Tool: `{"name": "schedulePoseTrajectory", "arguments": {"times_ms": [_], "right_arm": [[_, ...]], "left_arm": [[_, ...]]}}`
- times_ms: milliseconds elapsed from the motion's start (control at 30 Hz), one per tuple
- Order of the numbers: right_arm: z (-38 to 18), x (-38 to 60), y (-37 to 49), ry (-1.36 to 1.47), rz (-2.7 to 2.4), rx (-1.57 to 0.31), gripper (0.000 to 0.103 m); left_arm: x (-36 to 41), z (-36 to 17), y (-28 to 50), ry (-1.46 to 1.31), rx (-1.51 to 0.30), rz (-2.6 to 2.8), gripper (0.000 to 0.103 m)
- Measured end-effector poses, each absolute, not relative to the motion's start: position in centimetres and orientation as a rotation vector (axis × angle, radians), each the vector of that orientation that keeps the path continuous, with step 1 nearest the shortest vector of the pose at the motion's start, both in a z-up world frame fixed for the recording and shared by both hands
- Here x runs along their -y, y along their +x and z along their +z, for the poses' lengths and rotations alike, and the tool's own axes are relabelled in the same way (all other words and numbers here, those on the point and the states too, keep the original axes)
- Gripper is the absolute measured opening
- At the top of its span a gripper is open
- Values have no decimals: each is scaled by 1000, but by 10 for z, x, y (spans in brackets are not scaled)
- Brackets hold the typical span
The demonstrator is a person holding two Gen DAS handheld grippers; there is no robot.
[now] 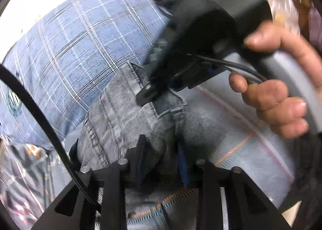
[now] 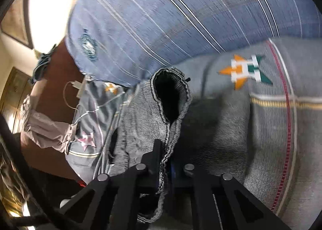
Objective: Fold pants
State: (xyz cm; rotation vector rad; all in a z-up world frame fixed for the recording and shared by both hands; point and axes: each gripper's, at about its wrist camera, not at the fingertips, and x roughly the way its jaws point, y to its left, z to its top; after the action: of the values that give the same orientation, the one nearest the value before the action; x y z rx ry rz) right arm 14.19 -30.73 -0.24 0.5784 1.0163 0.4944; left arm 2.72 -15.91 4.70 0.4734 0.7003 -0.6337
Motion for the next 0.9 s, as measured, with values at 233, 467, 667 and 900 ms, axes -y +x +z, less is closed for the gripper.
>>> {"name": "schedulePoseTrajectory", "arguments": {"times_ms": [233,467,667,900], "right_arm": [[12,334,133,582,415,-1003,3],[30,327,123,507,380,-966,15],[41,324,119,594,471,-874,85],[-20,299,157,631,457,-1000,50]], "left_arm": [[100,65,41,235,-722,-613,66],[84,49,56,164,-782,-606,65],[104,44,39,303,-729,-651,67],[123,22,52,377,-784,-640,38]]}}
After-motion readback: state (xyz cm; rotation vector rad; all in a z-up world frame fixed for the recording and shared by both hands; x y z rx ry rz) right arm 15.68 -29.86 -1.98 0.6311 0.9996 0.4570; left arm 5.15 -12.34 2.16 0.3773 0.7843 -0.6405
